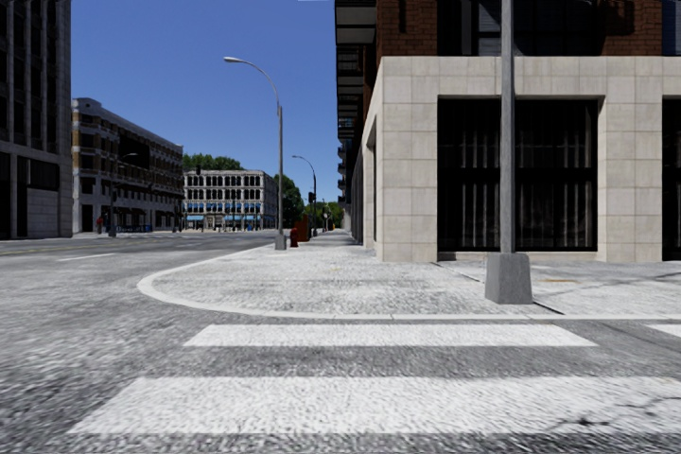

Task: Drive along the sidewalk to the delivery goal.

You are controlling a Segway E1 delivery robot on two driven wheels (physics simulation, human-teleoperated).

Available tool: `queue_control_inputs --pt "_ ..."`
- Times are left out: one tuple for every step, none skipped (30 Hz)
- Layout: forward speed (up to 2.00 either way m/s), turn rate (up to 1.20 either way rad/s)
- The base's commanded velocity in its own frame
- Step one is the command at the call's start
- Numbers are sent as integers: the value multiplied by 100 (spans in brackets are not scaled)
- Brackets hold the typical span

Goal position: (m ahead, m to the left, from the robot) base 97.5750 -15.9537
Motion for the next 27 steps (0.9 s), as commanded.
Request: queue_control_inputs --pt "200 0" --pt "200 0" --pt "200 0" --pt "200 0" --pt "200 0" --pt "200 0" --pt "200 0" --pt "200 0" --pt "200 0" --pt "200 0" --pt "200 0" --pt "200 0" --pt "200 0" --pt "200 0" --pt "200 0" --pt "200 0" --pt "200 0" --pt "200 0" --pt "200 0" --pt "200 0" --pt "200 0" --pt "200 0" --pt "200 0" --pt "200 0" --pt "200 0" --pt "200 0" --pt "200 0"
